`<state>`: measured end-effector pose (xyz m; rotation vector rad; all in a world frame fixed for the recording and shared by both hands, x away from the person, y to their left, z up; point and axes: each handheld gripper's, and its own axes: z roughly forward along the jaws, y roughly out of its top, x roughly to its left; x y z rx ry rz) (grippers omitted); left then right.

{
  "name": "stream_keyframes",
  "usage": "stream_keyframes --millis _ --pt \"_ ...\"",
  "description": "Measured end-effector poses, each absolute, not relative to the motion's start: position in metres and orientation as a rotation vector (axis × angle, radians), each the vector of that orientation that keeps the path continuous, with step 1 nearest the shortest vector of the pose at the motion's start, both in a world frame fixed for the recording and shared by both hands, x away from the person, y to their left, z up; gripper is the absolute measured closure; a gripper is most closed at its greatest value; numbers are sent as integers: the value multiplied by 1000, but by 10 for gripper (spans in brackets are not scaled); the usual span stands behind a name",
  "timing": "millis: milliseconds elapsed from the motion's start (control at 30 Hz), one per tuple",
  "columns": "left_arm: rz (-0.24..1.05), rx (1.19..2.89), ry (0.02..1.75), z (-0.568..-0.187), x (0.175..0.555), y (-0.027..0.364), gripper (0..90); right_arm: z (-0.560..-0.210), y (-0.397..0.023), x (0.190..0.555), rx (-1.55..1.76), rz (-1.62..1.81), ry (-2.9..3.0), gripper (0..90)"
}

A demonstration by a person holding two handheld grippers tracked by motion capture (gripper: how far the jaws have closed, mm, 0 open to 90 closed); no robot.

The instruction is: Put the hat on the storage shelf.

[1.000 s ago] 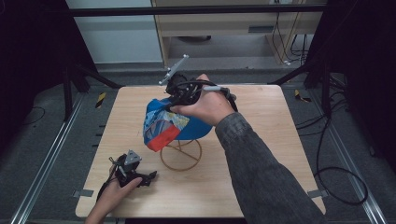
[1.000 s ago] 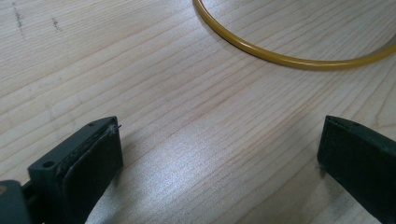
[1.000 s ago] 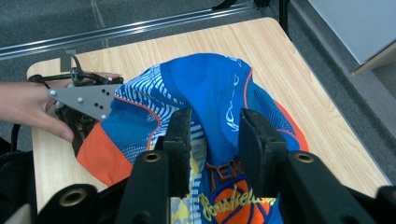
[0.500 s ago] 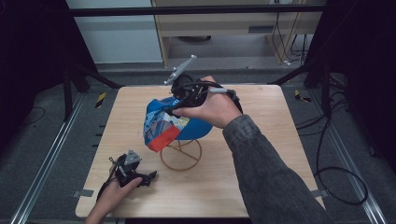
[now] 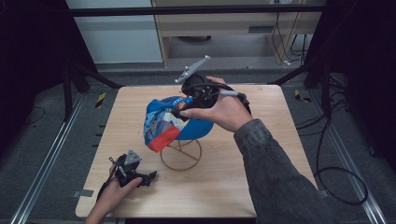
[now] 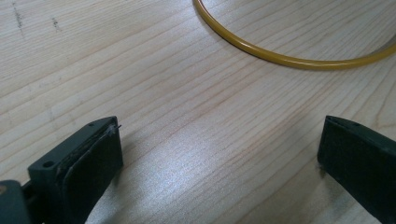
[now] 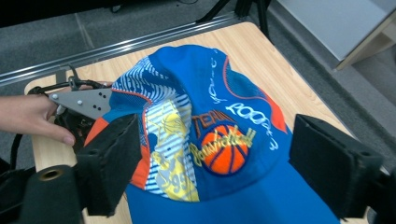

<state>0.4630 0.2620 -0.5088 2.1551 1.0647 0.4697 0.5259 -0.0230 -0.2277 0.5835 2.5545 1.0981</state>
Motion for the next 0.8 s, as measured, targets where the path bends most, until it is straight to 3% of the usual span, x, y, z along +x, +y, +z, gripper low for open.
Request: stream_keyframes --millis 367,800 --pt "469 2152 1065 -509 463 262 0 -228 -51 519 612 1147 2501 73" --pt "468 2153 1065 -509 463 262 0 -233 -84 507 640 1185 2445 60"
